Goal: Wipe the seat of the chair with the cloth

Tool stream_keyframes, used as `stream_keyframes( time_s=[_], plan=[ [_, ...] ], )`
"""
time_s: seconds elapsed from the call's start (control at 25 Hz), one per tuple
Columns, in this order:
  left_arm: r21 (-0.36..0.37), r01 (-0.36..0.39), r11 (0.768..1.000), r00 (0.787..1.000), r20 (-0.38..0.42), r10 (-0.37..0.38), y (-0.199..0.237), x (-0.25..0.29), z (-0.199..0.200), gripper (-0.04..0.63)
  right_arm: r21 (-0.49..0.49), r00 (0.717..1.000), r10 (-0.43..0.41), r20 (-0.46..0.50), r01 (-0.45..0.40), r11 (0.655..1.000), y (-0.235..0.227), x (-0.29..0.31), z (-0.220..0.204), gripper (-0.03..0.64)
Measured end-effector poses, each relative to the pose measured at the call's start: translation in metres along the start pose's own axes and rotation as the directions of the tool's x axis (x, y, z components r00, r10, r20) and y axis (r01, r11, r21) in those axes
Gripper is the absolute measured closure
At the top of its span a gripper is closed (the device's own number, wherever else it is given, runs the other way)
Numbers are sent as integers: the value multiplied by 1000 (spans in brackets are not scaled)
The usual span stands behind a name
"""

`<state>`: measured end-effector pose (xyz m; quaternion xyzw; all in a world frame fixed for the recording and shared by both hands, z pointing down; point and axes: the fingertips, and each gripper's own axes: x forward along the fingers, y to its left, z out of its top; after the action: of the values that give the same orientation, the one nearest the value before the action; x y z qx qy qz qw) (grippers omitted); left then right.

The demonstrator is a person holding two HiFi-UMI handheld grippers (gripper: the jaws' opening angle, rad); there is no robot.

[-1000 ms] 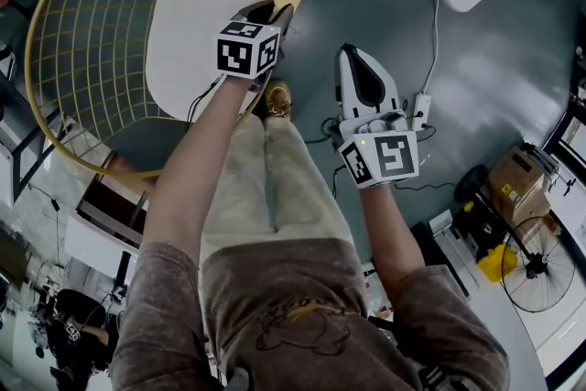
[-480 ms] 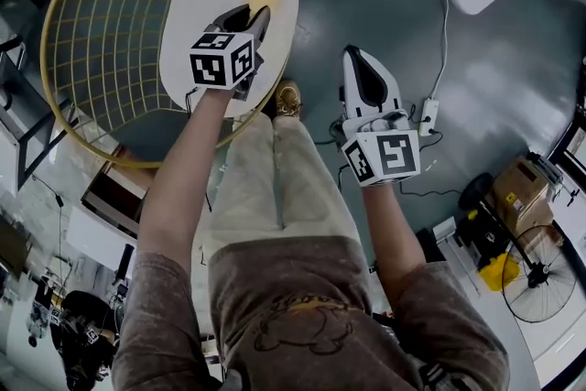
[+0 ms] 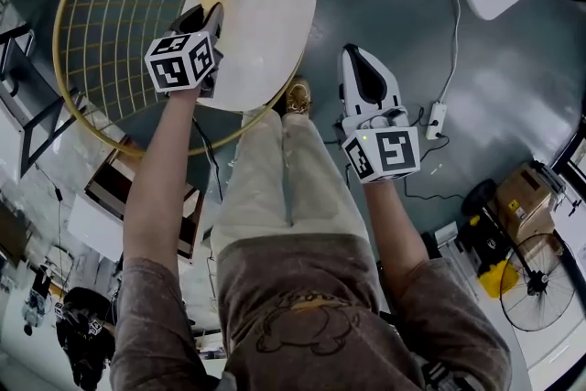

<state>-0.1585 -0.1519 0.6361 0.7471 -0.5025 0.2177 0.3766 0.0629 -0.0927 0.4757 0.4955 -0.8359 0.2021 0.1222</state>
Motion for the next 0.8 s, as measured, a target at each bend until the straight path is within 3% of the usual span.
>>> stream_keyframes(
  time_s=[0.44,0.64,0.8],
  plan=[
    [20,-159,987,987,-7,159,66,-23,-5,517,11,1000,7,-1,-7,1000,3,10,2,589],
    [48,-195,980,980,-34,196,82,-21,-16,517,14,1000,12,-6,-11,1000,6,14,2,589],
    [25,-208,978,976,-56,209,91,-16,-25,517,17,1000,10,-13,-10,1000,6,15,0,589]
  ],
)
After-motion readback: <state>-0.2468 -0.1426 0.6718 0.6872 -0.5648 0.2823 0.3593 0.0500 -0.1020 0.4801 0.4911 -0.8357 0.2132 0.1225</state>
